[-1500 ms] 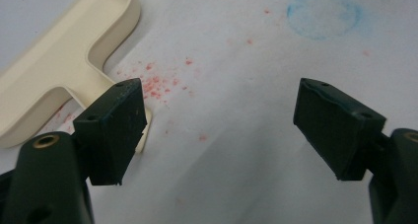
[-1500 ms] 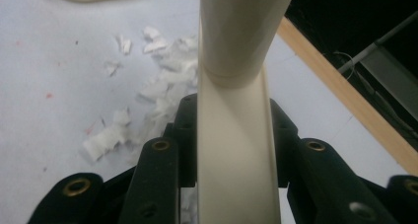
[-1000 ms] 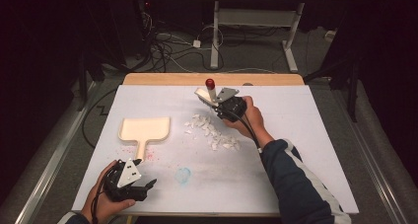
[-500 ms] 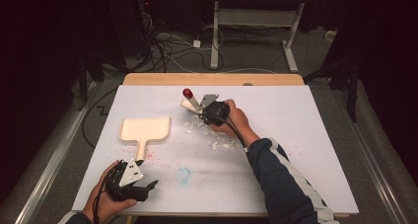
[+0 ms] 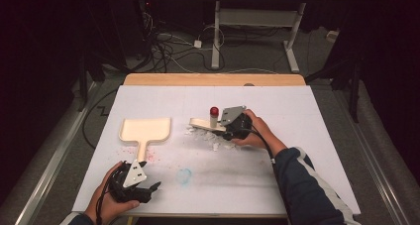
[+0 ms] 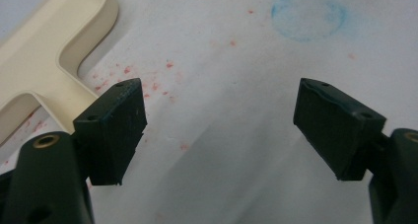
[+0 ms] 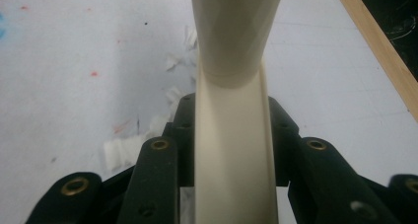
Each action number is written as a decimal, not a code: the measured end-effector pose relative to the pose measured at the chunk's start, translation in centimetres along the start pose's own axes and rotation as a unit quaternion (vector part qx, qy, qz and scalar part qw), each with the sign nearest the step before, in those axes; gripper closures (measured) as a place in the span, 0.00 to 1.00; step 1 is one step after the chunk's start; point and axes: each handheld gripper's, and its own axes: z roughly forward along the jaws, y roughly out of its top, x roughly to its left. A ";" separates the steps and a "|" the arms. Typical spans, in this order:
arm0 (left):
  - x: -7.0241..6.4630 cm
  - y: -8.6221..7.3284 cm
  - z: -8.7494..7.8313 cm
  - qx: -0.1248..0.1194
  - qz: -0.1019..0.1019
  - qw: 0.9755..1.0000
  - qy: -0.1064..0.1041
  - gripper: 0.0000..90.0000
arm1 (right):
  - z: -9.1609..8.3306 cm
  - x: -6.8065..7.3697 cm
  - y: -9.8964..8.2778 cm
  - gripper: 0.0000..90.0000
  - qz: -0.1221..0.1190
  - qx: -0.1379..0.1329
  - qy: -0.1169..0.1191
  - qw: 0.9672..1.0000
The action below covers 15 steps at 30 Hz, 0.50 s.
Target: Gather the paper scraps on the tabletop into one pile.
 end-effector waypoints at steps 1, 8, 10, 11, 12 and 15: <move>0.0 0.0 0.0 0.000 0.001 1.000 0.001 0.22 | -0.4 0.2 -0.2 0.75 0.010 0.001 0.001 1.000; -0.1 0.1 -0.1 -0.004 -0.002 1.000 0.001 0.22 | -2.2 -0.8 -0.7 0.75 0.060 -0.039 -0.047 0.996; 0.1 0.0 -0.2 -0.007 -0.008 1.000 0.000 0.22 | -2.7 -1.1 -0.4 0.75 0.085 -0.052 -0.050 0.994; 0.2 0.0 -0.2 -0.008 -0.012 1.000 0.001 0.22 | -2.9 -1.2 -0.2 0.75 0.097 -0.053 -0.053 0.992; 0.2 0.0 -0.3 -0.009 -0.013 1.000 0.001 0.22 | -3.0 -1.2 0.0 0.75 0.110 -0.050 -0.060 0.991; 0.3 0.0 -0.4 -0.011 -0.014 1.000 0.003 0.22 | -3.7 -1.1 0.9 0.75 0.156 -0.055 -0.075 0.983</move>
